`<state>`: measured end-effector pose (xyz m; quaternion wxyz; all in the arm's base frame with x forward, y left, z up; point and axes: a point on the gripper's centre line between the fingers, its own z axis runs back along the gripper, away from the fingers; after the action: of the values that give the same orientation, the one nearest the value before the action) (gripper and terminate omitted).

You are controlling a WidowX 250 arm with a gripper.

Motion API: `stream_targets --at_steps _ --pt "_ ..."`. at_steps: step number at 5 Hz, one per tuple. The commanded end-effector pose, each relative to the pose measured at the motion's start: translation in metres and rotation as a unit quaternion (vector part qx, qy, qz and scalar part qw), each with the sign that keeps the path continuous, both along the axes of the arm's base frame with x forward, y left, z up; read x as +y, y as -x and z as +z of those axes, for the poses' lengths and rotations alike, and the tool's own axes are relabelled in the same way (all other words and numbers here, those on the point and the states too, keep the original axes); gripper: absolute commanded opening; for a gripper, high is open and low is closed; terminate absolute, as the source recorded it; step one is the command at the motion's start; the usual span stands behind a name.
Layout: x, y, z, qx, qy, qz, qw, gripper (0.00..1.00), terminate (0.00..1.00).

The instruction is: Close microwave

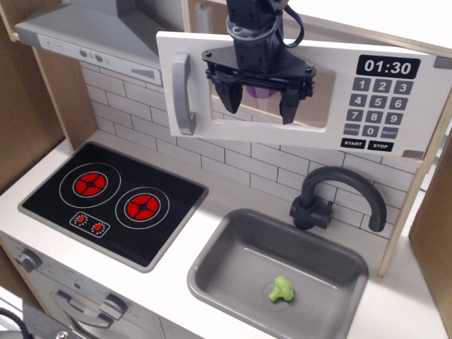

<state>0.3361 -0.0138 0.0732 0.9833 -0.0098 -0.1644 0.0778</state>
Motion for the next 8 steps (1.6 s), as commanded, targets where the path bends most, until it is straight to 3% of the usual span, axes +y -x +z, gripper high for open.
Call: stream_targets --at_steps 1,2,3,8 --pt "-0.003 -0.026 0.046 -0.064 0.009 0.005 0.9979 1.00 0.00" --pt "-0.004 -0.032 0.056 -0.085 0.005 0.007 0.9964 1.00 0.00" --pt "-0.001 -0.039 0.062 -0.086 0.011 0.018 0.9961 1.00 0.00" --pt "0.002 -0.060 0.061 -0.107 -0.010 0.036 0.9936 1.00 0.00"
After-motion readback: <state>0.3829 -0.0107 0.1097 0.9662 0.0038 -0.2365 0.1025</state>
